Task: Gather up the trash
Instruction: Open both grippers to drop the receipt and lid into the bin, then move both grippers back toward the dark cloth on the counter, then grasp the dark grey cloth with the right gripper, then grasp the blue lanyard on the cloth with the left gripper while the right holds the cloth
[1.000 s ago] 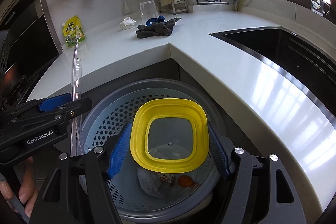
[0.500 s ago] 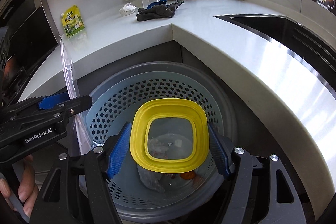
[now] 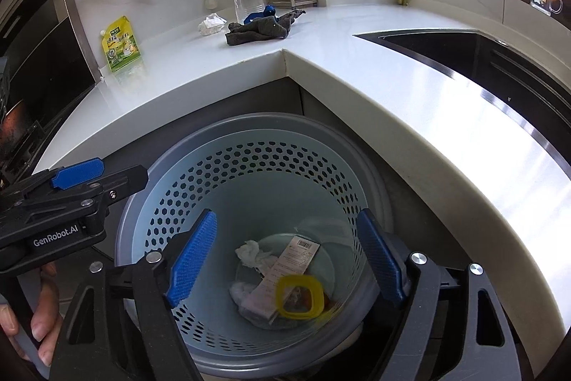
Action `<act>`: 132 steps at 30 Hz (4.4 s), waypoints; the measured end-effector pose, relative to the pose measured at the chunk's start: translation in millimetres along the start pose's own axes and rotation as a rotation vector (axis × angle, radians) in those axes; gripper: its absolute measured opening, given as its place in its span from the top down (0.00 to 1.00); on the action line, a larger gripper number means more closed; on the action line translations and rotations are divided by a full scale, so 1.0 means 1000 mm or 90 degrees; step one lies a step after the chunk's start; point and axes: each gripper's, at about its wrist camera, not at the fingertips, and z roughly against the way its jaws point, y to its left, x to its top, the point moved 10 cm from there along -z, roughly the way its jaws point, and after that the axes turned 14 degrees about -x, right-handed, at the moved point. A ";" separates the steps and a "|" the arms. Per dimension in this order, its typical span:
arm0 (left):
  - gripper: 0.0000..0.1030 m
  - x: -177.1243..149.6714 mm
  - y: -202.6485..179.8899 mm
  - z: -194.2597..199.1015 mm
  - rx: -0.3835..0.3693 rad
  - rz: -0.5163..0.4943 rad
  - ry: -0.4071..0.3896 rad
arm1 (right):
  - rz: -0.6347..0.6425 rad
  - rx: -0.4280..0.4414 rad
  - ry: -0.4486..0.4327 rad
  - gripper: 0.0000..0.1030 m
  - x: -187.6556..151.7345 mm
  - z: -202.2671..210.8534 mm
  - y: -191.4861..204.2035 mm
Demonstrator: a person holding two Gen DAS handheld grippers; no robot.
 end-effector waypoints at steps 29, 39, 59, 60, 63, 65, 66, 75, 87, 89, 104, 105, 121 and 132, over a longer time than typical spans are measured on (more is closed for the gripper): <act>0.06 0.016 0.019 0.024 0.048 0.024 -0.060 | -0.031 0.002 -0.025 0.25 0.014 0.012 -0.006; 0.06 0.054 0.060 0.044 0.103 0.044 -0.102 | -0.015 0.021 -0.067 0.25 0.058 0.023 0.011; 0.06 0.158 0.110 0.021 0.109 0.052 -0.142 | 0.005 0.024 -0.060 0.25 0.189 -0.056 0.034; 0.06 0.161 0.112 0.018 0.111 0.052 -0.140 | 0.006 0.026 -0.055 0.25 0.193 -0.062 0.037; 0.06 0.168 0.116 0.007 0.112 0.056 -0.133 | 0.012 0.029 -0.046 0.25 0.206 -0.079 0.046; 0.06 0.171 0.119 0.001 0.115 0.057 -0.129 | 0.006 0.030 -0.035 0.25 0.214 -0.093 0.048; 0.06 0.172 0.121 -0.002 0.116 0.057 -0.126 | 0.003 0.029 -0.026 0.25 0.217 -0.101 0.050; 0.06 0.172 0.125 -0.023 0.110 0.068 -0.103 | -0.016 0.031 0.038 0.25 0.229 -0.158 0.062; 0.06 0.178 0.119 -0.032 0.099 0.062 -0.096 | 0.019 0.076 0.023 0.65 0.226 -0.146 0.077; 0.06 0.181 0.117 -0.032 0.095 0.061 -0.098 | 0.024 0.090 0.018 0.68 0.225 -0.139 0.078; 0.06 0.226 0.089 -0.083 0.011 0.024 -0.021 | 0.021 0.150 0.030 0.71 0.206 -0.128 0.057; 0.06 0.227 0.087 -0.089 0.008 0.023 -0.013 | 0.021 0.151 0.031 0.71 0.205 -0.128 0.056; 0.06 0.253 0.071 -0.155 -0.026 0.075 0.084 | 0.011 0.166 0.037 0.71 0.204 -0.129 0.054; 0.58 0.236 0.065 -0.173 -0.050 0.085 0.149 | 0.006 0.169 0.039 0.71 0.205 -0.128 0.052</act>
